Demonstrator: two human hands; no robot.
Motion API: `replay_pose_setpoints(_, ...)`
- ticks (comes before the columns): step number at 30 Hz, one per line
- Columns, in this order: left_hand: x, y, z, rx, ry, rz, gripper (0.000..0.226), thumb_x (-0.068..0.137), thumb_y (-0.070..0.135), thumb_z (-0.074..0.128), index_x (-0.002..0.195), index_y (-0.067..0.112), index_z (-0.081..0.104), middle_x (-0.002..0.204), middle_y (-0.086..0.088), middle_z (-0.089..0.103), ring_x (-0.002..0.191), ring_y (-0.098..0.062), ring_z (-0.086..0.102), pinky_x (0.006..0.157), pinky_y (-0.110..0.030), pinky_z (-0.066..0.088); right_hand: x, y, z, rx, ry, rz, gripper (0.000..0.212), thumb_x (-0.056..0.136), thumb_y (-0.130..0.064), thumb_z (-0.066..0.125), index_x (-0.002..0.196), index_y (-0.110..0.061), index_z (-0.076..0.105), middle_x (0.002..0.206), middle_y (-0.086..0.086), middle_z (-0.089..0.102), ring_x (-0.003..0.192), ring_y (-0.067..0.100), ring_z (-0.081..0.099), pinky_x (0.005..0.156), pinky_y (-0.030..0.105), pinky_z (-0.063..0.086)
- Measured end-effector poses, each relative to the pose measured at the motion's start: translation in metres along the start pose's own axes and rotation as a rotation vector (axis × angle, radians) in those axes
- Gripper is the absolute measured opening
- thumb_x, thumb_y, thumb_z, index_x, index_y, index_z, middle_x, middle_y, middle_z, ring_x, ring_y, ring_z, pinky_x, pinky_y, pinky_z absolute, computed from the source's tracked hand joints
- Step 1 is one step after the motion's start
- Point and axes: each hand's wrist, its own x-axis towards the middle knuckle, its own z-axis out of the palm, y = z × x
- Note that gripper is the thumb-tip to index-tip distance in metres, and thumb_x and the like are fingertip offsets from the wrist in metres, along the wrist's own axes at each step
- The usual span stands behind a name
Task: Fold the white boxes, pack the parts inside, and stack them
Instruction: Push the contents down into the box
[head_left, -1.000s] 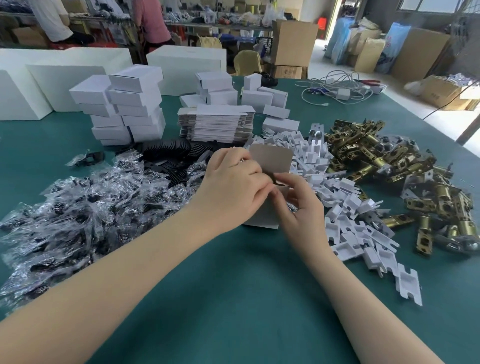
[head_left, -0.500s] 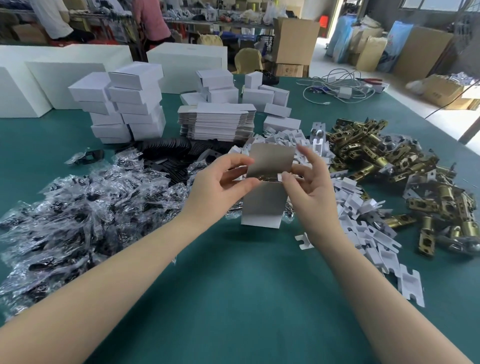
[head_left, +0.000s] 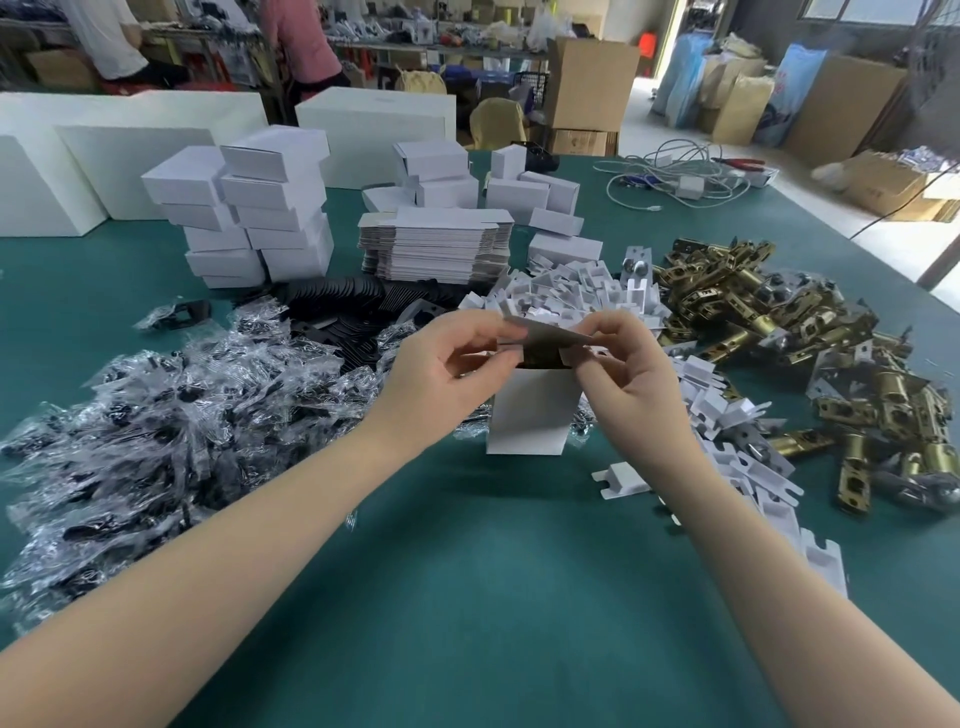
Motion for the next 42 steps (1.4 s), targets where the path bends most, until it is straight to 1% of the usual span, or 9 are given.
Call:
replay_pose_setpoints(3, -0.001, 0.0, 0.001, -0.021, -0.01, 0.054, 0.03, 0.091, 0.004, 0.066, 0.112, 0.022, 0.056, 0.1, 0.021, 0.066, 0.09, -0.008, 0.068, 0.079, -0.014, 0.05, 0.0, 0.002, -0.005, -0.056, -0.047, -0.045, 0.036, 0.094, -0.002, 0.052, 0.09, -0.038, 0.057, 0.098, -0.009, 0.067, 0.069, 0.028, 0.06, 0.06, 0.032, 0.039)
replay_pose_setpoints(6, 0.003, 0.0, -0.004, 0.169, -0.069, 0.212, 0.029, 0.093, 0.006, 0.064, 0.116, 0.024, 0.066, 0.105, 0.011, 0.066, 0.097, -0.005, 0.064, 0.081, -0.012, 0.049, 0.002, 0.004, -0.009, -0.099, -0.089, -0.084, 0.031, 0.094, -0.005, 0.053, 0.092, -0.036, 0.058, 0.102, -0.012, 0.068, 0.083, 0.038, 0.065, 0.062, 0.047, 0.045)
replay_pose_setpoints(10, 0.004, -0.003, -0.016, 0.396, -0.182, 0.285, 0.032, 0.087, 0.03, 0.072, 0.114, 0.014, 0.073, 0.121, 0.004, 0.064, 0.113, -0.009, 0.061, 0.097, -0.022, 0.048, 0.002, 0.007, -0.016, -0.037, -0.183, -0.067, 0.014, 0.085, -0.022, 0.072, 0.09, -0.028, 0.06, 0.114, -0.016, 0.067, 0.102, 0.009, 0.069, 0.083, 0.025, 0.055)
replay_pose_setpoints(14, 0.001, 0.003, -0.013, 0.35, -0.158, 0.222, 0.03, 0.086, 0.032, 0.072, 0.111, 0.016, 0.075, 0.12, 0.012, 0.063, 0.116, 0.0, 0.061, 0.102, -0.022, 0.047, 0.003, 0.01, -0.021, -0.26, -0.191, -0.174, 0.016, 0.086, -0.029, 0.071, 0.1, -0.034, 0.065, 0.119, -0.021, 0.064, 0.113, 0.004, 0.064, 0.098, 0.034, 0.053)
replay_pose_setpoints(22, 0.009, 0.011, -0.012, 0.37, -0.133, 0.177, 0.025, 0.088, 0.021, 0.072, 0.113, 0.017, 0.074, 0.102, 0.037, 0.06, 0.088, 0.013, 0.063, 0.078, -0.007, 0.047, 0.007, 0.001, -0.018, -0.365, -0.148, -0.259, 0.023, 0.087, -0.02, 0.073, 0.102, -0.035, 0.064, 0.102, -0.03, 0.065, 0.096, 0.0, 0.067, 0.089, 0.027, 0.055)
replay_pose_setpoints(26, 0.009, 0.01, -0.008, 0.328, -0.071, 0.169, 0.016, 0.088, 0.018, 0.073, 0.104, 0.02, 0.076, 0.087, 0.04, 0.063, 0.08, 0.014, 0.062, 0.074, -0.003, 0.042, 0.01, -0.001, -0.015, -0.198, -0.097, -0.162, 0.021, 0.086, -0.012, 0.074, 0.093, -0.03, 0.068, 0.09, -0.015, 0.073, 0.088, 0.003, 0.07, 0.081, 0.022, 0.056)
replay_pose_setpoints(31, 0.008, 0.009, -0.007, 0.284, -0.066, 0.169, 0.014, 0.086, 0.02, 0.075, 0.1, 0.022, 0.076, 0.097, 0.026, 0.069, 0.089, 0.003, 0.069, 0.081, -0.015, 0.053, 0.01, -0.003, -0.017, -0.099, -0.119, -0.082, 0.013, 0.086, -0.008, 0.074, 0.089, -0.021, 0.072, 0.095, 0.001, 0.075, 0.091, 0.013, 0.073, 0.085, 0.035, 0.058)
replay_pose_setpoints(38, 0.002, 0.006, -0.015, 0.351, -0.171, 0.218, 0.019, 0.085, 0.021, 0.075, 0.103, 0.015, 0.078, 0.113, -0.003, 0.072, 0.112, -0.005, 0.065, 0.09, -0.032, 0.056, 0.004, 0.0, -0.022, -0.289, -0.161, -0.221, 0.013, 0.082, -0.018, 0.076, 0.091, -0.027, 0.072, 0.105, -0.016, 0.068, 0.108, -0.002, 0.064, 0.091, 0.023, 0.054)
replay_pose_setpoints(42, -0.001, 0.012, -0.012, 0.419, -0.166, 0.223, 0.013, 0.086, 0.016, 0.076, 0.099, 0.015, 0.077, 0.12, 0.001, 0.069, 0.112, -0.007, 0.065, 0.091, -0.032, 0.054, -0.002, 0.006, -0.021, -0.365, -0.134, -0.258, 0.019, 0.08, -0.011, 0.079, 0.097, -0.019, 0.076, 0.112, -0.01, 0.066, 0.119, 0.002, 0.06, 0.094, 0.018, 0.05)
